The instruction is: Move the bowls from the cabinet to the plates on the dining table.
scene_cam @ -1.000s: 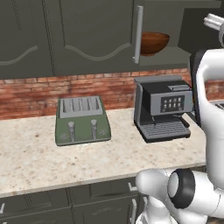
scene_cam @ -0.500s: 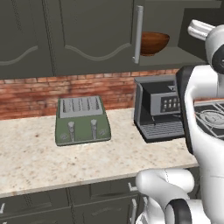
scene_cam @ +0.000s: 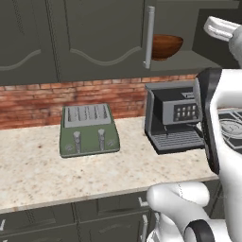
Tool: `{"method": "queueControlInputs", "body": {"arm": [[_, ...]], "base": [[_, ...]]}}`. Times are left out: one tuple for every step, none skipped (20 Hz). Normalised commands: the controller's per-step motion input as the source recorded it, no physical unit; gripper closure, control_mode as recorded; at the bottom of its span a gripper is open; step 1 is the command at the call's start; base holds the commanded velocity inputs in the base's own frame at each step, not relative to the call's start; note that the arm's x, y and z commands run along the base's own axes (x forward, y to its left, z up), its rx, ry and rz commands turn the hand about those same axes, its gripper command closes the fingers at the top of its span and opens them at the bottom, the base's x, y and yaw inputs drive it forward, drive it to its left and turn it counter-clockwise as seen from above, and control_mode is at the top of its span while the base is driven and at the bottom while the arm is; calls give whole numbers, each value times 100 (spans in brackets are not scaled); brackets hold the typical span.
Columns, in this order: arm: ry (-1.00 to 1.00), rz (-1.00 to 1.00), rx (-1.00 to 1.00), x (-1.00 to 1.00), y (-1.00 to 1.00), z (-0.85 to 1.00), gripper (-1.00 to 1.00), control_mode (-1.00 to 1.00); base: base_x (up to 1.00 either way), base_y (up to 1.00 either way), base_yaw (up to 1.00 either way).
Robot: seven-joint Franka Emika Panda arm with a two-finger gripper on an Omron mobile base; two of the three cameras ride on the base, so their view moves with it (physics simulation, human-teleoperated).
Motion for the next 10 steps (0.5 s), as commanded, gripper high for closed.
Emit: {"method": "queueControlInputs", "body": {"arm": [[5, 18, 0, -31, 24, 19, -100, -100], [6, 18, 0, -34, 20, 17, -100, -100], [10, 19, 0, -30, 24, 12, -100, -100], [15, 19, 0, -25, 27, 9, -100, -100], [18, 20, 0, -24, 32, 6, -100, -100], [23, 21, 0, -20, 40, 3, -100, -100], [25, 20, 0, -21, 44, 3, -100, -100], [27, 20, 0, -22, 43, 2, -100, -100], [27, 20, 0, -22, 39, 1, -100, -100], [29, 19, 0, -23, 38, 0, -100, -100]], "base": [[0, 0, 0], [0, 0, 0], [0, 0, 0], [0, 0, 0], [0, 0, 0], [0, 0, 0], [0, 0, 0], [0, 0, 0], [0, 0, 0], [0, 0, 0]]}}
